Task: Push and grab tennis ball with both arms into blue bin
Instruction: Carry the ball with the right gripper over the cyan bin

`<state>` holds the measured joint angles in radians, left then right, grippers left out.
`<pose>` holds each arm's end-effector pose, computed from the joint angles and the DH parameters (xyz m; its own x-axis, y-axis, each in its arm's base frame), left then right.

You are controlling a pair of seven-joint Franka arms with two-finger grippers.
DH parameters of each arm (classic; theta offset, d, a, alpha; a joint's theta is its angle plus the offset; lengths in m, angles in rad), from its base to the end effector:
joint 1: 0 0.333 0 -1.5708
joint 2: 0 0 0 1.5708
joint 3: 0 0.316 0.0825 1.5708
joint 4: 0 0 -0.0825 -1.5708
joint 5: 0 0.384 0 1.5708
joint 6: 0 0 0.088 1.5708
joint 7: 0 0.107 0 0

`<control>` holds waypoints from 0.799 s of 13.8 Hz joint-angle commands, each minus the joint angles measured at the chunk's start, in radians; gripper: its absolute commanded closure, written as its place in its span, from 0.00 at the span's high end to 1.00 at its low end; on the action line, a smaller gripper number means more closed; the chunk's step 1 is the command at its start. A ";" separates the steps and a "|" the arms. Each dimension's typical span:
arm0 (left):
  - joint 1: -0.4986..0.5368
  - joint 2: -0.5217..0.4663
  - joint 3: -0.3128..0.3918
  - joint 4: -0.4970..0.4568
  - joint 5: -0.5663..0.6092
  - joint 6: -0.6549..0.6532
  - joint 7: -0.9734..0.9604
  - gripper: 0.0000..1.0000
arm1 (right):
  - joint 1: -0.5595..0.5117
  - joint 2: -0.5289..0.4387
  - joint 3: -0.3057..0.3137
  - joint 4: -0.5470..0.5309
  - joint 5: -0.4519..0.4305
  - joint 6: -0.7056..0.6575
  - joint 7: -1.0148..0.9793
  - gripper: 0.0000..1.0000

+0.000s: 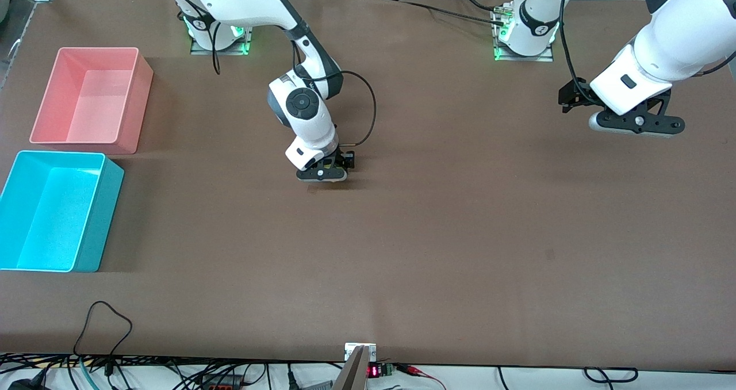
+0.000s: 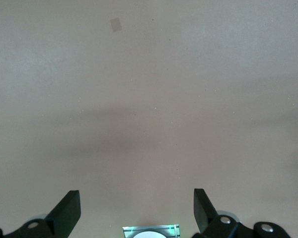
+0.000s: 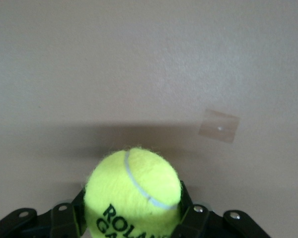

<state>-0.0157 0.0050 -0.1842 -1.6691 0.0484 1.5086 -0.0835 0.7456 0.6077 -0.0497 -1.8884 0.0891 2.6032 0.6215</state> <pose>0.5340 -0.1024 0.5712 0.9809 -0.1108 -0.1601 -0.1218 -0.9907 -0.0608 0.4944 0.4128 0.1917 0.9973 0.0077 0.0727 0.0138 -0.9964 -0.0832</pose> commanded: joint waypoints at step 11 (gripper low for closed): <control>0.014 0.001 0.009 0.014 -0.047 -0.016 0.010 1.00 | -0.087 -0.229 -0.338 0.267 0.017 -0.720 -0.490 0.00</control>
<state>-0.0085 0.0050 -0.1804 -1.6691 0.0298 1.5079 -0.0835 0.6802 0.4239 -0.3221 -1.6527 0.0896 1.9976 0.2537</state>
